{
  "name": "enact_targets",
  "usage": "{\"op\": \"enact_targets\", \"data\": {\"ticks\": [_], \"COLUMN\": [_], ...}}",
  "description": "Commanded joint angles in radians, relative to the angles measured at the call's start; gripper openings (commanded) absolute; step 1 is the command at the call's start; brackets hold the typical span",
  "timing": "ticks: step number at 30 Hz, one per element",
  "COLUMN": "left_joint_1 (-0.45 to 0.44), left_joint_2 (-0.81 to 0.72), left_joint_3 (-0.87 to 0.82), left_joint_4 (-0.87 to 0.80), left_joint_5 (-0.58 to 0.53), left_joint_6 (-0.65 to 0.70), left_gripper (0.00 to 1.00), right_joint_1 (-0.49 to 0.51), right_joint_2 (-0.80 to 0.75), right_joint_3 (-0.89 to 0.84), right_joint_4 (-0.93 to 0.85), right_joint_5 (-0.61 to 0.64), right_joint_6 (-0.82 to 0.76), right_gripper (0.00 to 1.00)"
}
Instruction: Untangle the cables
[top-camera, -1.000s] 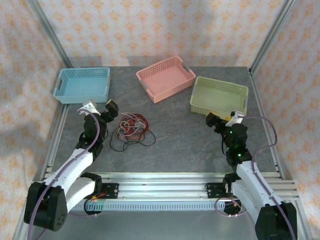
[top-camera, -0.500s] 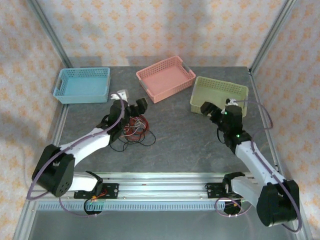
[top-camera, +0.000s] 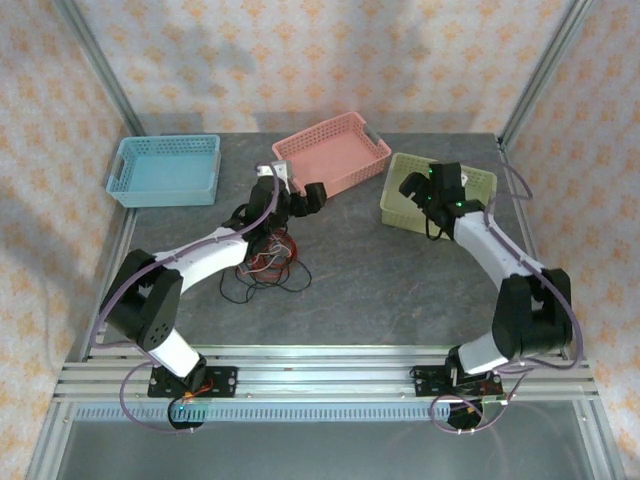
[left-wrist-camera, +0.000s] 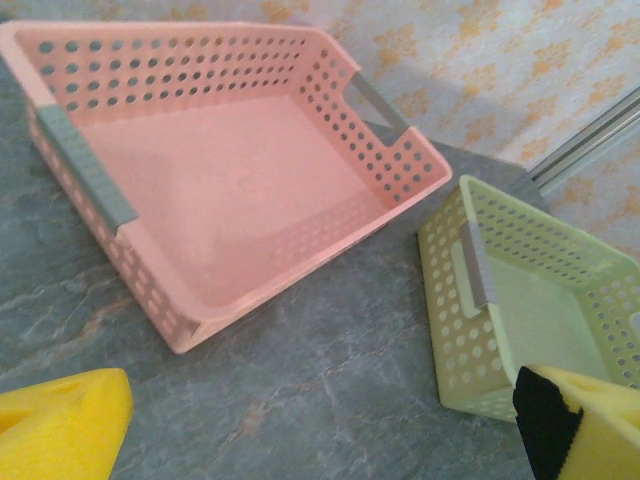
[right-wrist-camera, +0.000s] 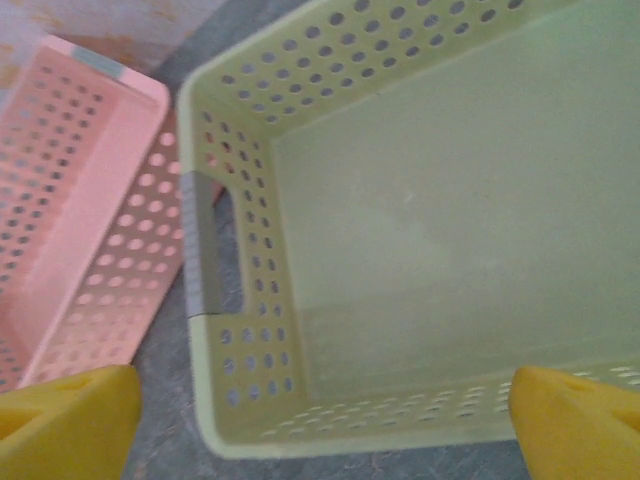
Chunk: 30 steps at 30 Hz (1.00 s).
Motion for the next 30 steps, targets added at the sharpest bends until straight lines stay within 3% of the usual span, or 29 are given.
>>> {"op": "enact_targets", "data": {"ticks": [1,9,17,30], "left_joint_1": [-0.021,-0.036,-0.035,-0.034], "left_joint_2": [-0.005,-0.106,-0.189,-0.244], "left_joint_3": [0.041,-0.045,-0.108,-0.149], "left_joint_4": [-0.011,0.054,-0.032,-0.074], "left_joint_5": [0.020,0.033,-0.010,-0.025], "left_joint_6": [0.053,0.085,0.108,0.107], "left_gripper": [0.99,0.99,0.99,0.99], "right_joint_1": [0.040,0.126,0.136,0.136], "right_joint_2": [0.080,0.341,0.579,0.654], "right_joint_3": [0.110,0.373,0.608,0.688], "right_joint_4": [-0.145,-0.247,-0.352,-0.389], "right_joint_5": [0.093,0.128,0.173,0.168], "right_joint_6": [-0.009,-0.089,-0.147,-0.194], "right_gripper": [0.92,0.74,0.56,0.22]}}
